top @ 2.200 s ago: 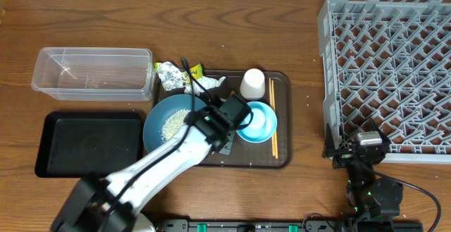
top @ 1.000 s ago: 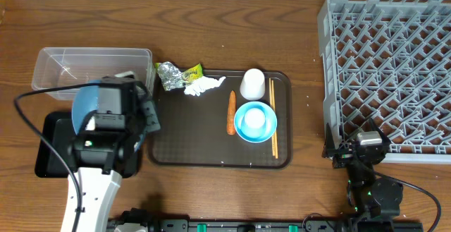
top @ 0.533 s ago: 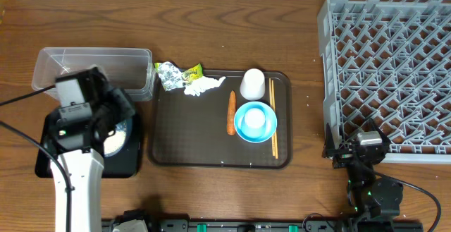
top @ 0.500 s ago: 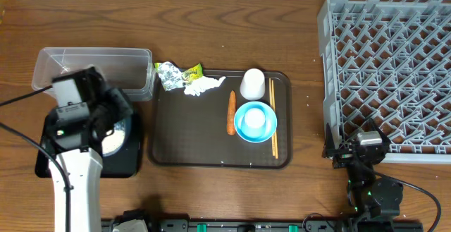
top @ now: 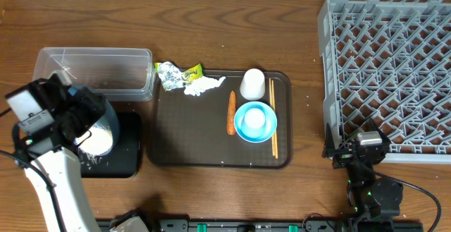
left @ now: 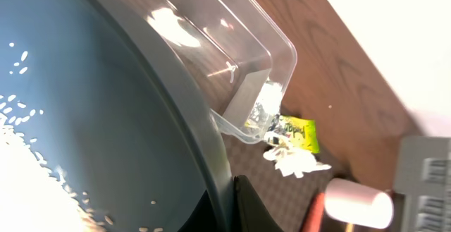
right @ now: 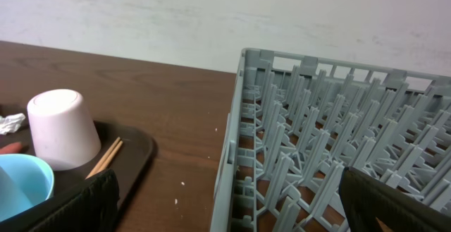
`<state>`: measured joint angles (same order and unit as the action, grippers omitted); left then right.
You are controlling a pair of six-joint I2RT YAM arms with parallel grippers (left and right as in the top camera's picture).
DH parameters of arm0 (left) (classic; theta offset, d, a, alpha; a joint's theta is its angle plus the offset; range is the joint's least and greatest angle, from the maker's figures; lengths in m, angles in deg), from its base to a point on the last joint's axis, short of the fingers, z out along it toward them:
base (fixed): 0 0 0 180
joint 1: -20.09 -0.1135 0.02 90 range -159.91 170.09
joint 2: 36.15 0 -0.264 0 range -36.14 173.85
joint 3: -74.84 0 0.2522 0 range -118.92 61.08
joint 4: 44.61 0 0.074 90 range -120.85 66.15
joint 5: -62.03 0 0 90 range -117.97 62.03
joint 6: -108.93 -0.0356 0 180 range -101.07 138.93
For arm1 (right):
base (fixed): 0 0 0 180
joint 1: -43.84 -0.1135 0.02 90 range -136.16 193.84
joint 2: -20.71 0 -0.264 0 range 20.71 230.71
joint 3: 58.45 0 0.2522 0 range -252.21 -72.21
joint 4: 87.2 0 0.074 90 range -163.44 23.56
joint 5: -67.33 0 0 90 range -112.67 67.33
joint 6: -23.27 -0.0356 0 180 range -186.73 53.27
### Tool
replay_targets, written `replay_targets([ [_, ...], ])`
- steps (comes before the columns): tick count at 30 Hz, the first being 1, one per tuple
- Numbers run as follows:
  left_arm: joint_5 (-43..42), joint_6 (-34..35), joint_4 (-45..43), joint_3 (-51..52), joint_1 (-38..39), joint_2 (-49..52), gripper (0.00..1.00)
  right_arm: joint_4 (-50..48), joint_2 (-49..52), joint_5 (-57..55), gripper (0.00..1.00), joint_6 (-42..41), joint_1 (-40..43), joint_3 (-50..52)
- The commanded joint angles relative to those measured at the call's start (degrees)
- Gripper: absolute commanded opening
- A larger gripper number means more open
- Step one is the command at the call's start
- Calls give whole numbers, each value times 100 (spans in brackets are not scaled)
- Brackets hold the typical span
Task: Sort waste into correct bins and load items into the dishwasher rack
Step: 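Tilt the bowl with the left gripper, pouring rice onto black tray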
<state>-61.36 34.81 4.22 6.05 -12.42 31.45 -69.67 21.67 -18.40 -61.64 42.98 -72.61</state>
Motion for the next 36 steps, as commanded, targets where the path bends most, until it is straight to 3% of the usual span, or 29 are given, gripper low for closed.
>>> replay_targets([
  [1, -999, 74, -76, -146, -382, 203, 6, 24, -48, -22, 99, 74, 48, 9],
  [14, -2452, 249, -179, -146, -1268, 527, 6, 24, -48, -20, 99, 74, 48, 9],
  [21, -2767, 1001, -22, -146, -1840, 538, 6, 24, -48, -20, 99, 74, 48, 9],
  [29, -3823, 1169, 20, -144, -2347, 540, 6, 24, -48, -20, 99, 74, 48, 9],
  [36, -3718, 1158, -227, -142, -2385, 540, 6, 24, -48, -20, 99, 74, 48, 9],
])
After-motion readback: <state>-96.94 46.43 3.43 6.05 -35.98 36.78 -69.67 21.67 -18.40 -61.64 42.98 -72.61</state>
